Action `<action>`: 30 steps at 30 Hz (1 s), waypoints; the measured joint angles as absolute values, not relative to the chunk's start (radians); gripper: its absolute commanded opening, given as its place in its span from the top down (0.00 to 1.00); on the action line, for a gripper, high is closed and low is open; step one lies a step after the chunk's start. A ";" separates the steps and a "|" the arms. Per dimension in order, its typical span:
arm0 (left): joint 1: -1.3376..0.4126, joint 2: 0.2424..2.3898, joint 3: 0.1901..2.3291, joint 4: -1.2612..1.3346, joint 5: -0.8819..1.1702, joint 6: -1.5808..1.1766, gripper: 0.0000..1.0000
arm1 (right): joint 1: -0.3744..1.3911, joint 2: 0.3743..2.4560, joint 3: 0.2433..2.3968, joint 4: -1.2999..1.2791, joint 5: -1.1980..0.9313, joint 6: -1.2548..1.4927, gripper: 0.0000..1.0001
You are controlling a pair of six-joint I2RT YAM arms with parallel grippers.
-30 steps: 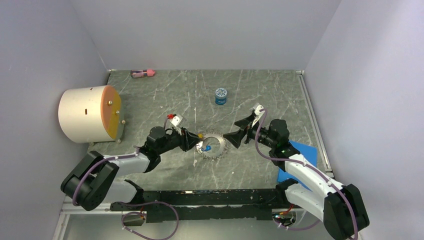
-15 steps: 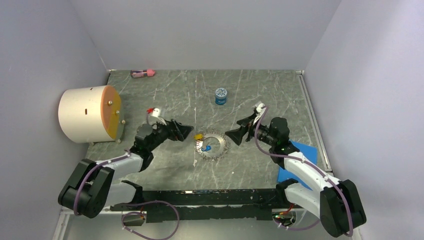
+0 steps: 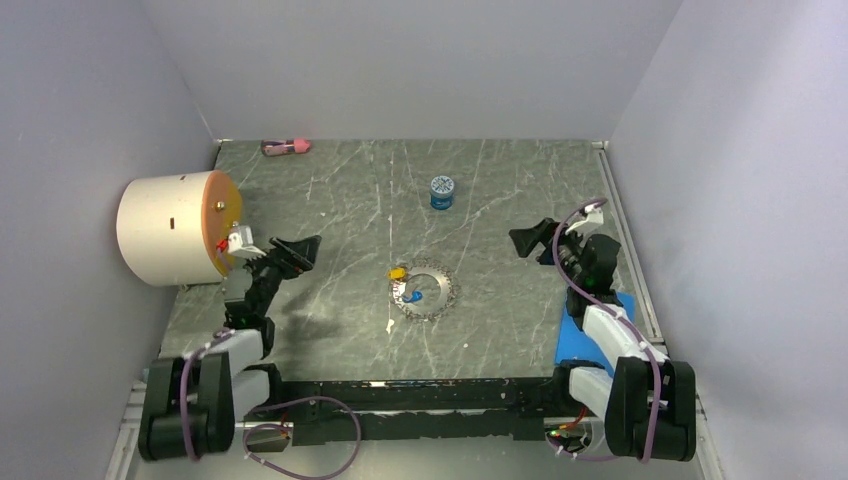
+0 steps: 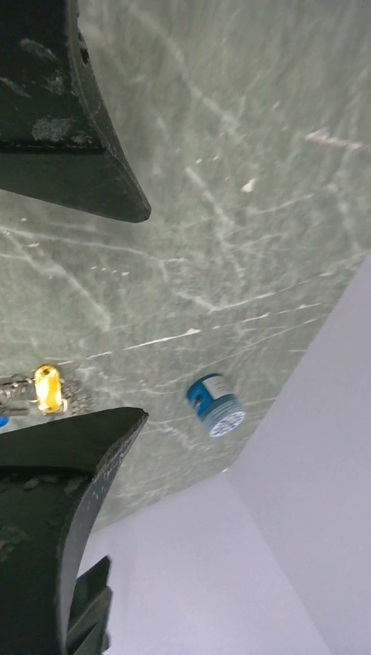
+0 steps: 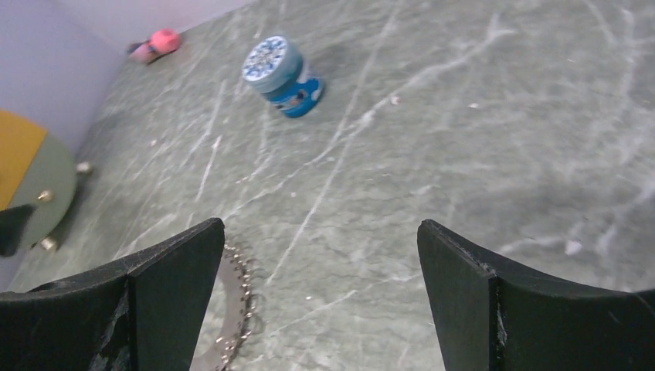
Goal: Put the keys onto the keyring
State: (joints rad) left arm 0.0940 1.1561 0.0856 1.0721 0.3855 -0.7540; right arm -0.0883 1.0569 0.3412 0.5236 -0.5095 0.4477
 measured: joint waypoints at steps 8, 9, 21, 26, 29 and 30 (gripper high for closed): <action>0.097 0.714 0.117 0.681 0.097 -0.527 0.06 | -0.090 0.989 0.305 0.511 -0.207 0.400 0.01; 0.097 0.686 0.123 0.651 0.064 -0.496 0.06 | -0.090 0.973 0.293 0.522 -0.175 0.387 0.01; 0.096 1.156 0.148 0.747 -0.073 -0.256 0.06 | -0.088 1.156 0.108 0.875 0.149 0.232 0.01; 0.097 1.369 0.189 0.846 -0.045 -0.166 0.06 | -0.085 1.291 0.107 1.051 0.239 0.200 0.01; 0.097 1.468 0.225 0.971 -0.034 -0.126 0.05 | -0.083 1.375 0.108 1.116 0.241 0.182 0.01; 0.097 1.512 0.234 1.015 -0.026 -0.116 0.05 | -0.080 1.403 0.108 1.137 0.239 0.173 0.01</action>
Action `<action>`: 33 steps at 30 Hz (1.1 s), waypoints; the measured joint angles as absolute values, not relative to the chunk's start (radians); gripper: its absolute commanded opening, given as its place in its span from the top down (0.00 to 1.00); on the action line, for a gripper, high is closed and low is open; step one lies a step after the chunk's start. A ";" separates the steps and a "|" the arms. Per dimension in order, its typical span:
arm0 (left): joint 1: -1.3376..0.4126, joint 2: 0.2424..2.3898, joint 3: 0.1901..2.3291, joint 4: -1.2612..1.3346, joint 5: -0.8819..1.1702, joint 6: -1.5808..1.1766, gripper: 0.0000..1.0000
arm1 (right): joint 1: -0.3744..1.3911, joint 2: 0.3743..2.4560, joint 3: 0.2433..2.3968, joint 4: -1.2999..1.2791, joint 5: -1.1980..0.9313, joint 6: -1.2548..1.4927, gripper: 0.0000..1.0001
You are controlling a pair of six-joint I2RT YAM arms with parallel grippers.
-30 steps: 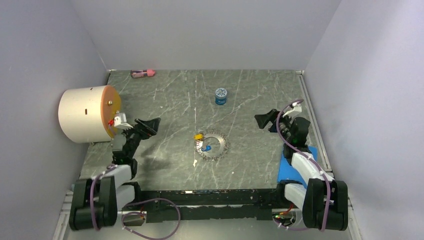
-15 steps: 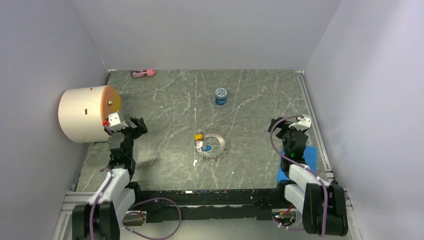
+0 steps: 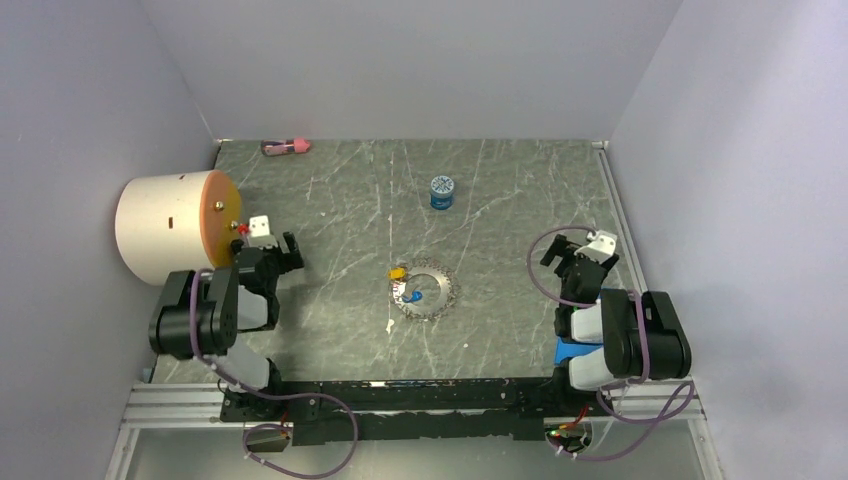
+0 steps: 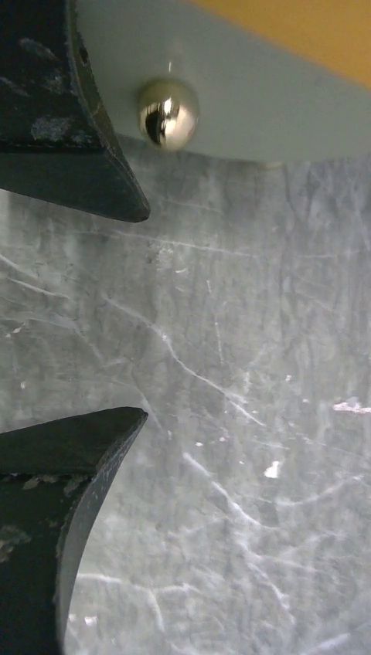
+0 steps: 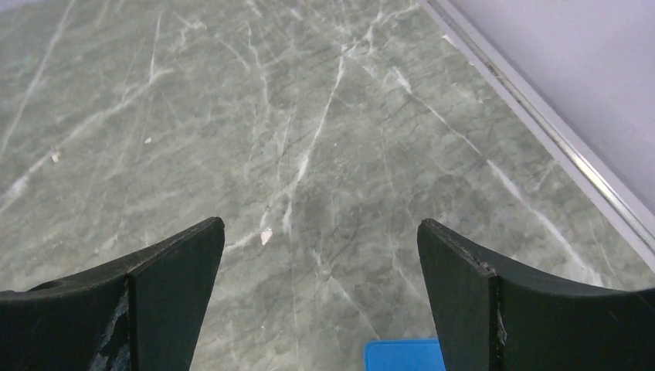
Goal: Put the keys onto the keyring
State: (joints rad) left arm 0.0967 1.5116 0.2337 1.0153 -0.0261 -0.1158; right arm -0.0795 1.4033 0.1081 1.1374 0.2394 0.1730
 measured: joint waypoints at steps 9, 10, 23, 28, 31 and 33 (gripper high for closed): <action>0.091 1.628 0.355 0.969 0.002 -0.067 0.05 | -0.039 1.473 0.237 1.096 0.161 0.080 0.01; 0.090 1.629 0.381 0.961 0.002 -0.065 0.05 | -0.037 1.473 0.246 1.092 0.150 0.073 0.01; 0.084 1.632 0.406 0.900 0.007 -0.062 0.05 | -0.036 1.474 0.248 1.056 0.121 0.050 0.01; 0.084 1.632 0.406 0.899 0.007 -0.062 0.05 | -0.036 1.474 0.248 1.054 0.121 0.047 0.01; 0.084 1.632 0.406 0.899 0.007 -0.062 0.05 | -0.036 1.474 0.248 1.054 0.121 0.045 0.01; 0.084 1.632 0.406 0.899 0.007 -0.062 0.05 | -0.036 1.474 0.248 1.054 0.120 0.044 0.01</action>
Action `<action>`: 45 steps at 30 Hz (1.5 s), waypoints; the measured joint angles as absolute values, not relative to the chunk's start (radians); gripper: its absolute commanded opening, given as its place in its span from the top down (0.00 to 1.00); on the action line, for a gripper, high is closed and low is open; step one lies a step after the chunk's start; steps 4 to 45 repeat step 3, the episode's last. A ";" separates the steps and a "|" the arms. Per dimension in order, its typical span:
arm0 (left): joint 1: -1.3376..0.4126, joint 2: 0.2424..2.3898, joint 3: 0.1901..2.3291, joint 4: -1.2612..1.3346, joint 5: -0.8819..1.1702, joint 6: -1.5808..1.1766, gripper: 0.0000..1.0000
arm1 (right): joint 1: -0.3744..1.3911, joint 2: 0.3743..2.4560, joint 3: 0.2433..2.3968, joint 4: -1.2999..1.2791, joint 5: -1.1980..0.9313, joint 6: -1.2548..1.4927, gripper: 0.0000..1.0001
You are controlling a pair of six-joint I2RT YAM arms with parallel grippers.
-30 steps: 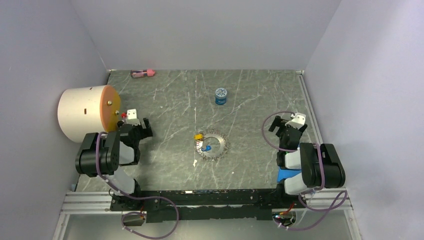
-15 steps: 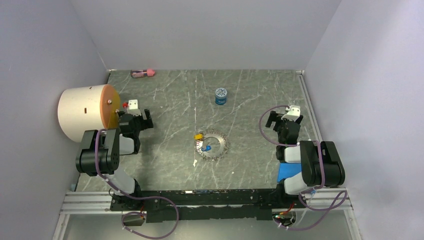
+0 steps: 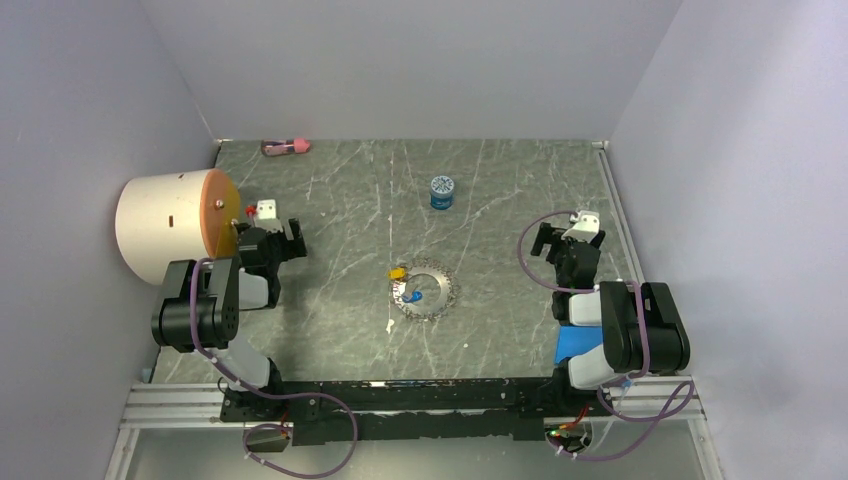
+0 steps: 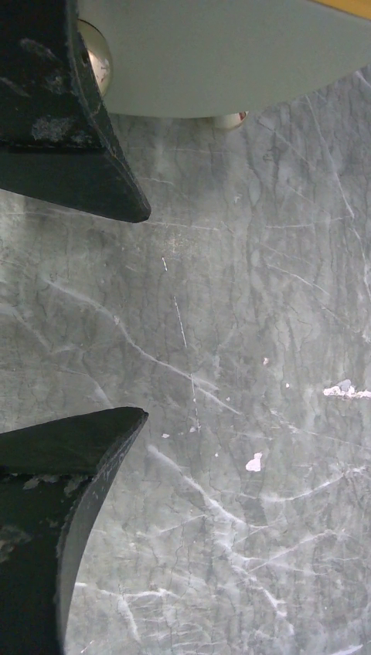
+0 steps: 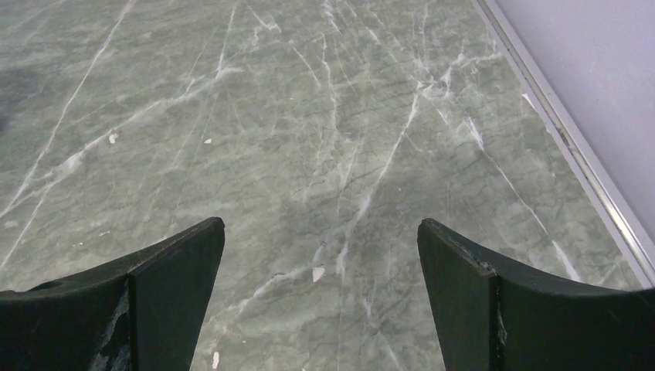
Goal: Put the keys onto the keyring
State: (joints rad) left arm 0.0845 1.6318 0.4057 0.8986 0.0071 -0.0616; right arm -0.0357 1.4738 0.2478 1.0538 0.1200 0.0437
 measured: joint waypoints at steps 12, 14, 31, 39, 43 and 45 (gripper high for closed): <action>0.084 1.632 0.406 0.899 0.007 -0.062 0.05 | -0.036 1.474 0.248 1.047 0.097 0.036 0.01; 0.084 1.632 0.406 0.899 0.007 -0.062 0.05 | -0.036 1.474 0.248 1.047 0.097 0.036 0.01; 0.084 1.632 0.406 0.899 0.007 -0.062 0.05 | -0.036 1.474 0.248 1.047 0.097 0.036 0.01; 0.084 1.632 0.406 0.899 0.007 -0.062 0.05 | -0.036 1.474 0.248 1.047 0.097 0.036 0.01; 0.084 1.632 0.406 0.899 0.007 -0.062 0.05 | -0.036 1.474 0.248 1.047 0.097 0.036 0.01; 0.084 1.632 0.406 0.899 0.007 -0.062 0.05 | -0.036 1.474 0.248 1.047 0.097 0.036 0.01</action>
